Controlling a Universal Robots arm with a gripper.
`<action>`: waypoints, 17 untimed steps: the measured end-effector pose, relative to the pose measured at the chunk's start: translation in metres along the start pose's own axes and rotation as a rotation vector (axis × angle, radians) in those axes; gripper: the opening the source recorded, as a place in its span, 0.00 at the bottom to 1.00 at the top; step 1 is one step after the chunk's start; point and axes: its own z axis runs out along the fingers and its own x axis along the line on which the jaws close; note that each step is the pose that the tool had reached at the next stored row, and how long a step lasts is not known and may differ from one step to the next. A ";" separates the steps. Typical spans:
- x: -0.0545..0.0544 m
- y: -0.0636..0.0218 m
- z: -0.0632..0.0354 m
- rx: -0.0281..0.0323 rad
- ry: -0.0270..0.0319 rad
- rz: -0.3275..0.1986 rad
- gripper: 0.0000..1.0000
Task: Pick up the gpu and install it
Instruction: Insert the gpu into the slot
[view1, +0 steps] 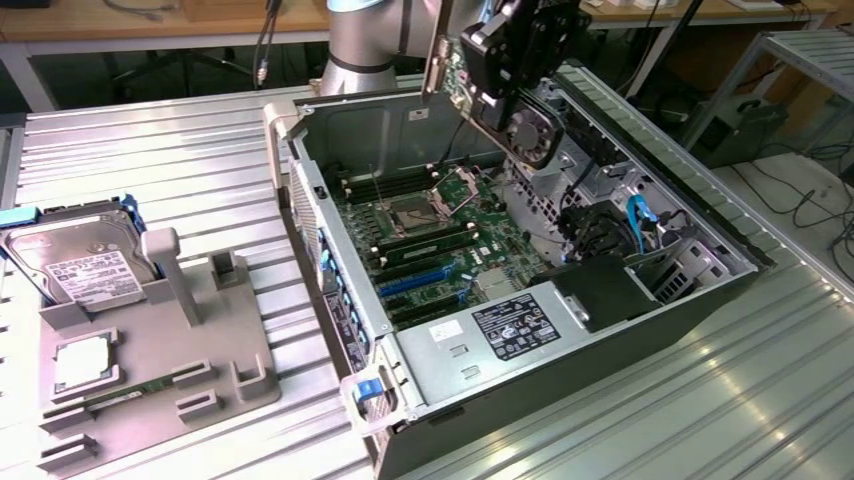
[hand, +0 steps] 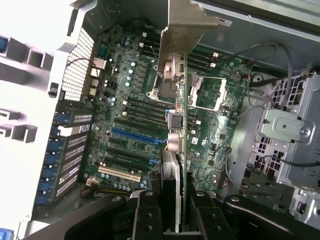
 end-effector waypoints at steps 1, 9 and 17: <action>0.000 0.0000 0.0000 -0.0001 0.0003 -0.010 0.28; 0.000 0.0000 0.0000 0.0008 0.0051 -0.116 0.28; 0.000 0.0000 0.0000 0.0040 0.0110 -0.238 0.28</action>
